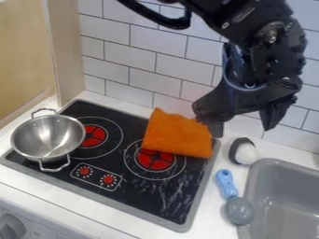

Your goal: Move the yellow cloth from right to the left burner

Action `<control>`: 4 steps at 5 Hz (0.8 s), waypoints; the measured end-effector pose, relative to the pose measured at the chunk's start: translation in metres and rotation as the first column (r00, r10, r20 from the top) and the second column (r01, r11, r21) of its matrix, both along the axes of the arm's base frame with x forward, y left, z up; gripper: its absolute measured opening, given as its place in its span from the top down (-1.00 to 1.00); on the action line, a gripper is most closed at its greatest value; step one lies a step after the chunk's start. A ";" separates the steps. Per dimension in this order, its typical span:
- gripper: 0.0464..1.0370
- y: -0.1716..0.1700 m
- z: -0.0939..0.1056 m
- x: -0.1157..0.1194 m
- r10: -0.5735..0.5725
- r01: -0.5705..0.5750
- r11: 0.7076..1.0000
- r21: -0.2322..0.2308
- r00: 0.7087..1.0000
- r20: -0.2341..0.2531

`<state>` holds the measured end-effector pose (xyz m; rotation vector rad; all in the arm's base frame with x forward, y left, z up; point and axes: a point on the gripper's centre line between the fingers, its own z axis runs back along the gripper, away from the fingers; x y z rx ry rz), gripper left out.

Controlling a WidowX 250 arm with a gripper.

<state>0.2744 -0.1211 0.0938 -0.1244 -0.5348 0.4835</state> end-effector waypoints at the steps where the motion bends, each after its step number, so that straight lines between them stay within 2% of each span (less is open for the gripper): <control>1: -0.92 0.005 -0.014 -0.009 0.001 0.000 1.000 0.023 0.999 -0.045; 2: -0.92 0.007 -0.018 -0.010 0.009 -0.008 1.000 0.018 0.998 -0.069; 3: -0.92 0.024 -0.020 -0.001 0.124 -0.121 0.992 0.043 0.988 -0.092; 4: -0.92 0.040 -0.019 0.007 0.248 -0.247 0.969 0.021 0.963 -0.104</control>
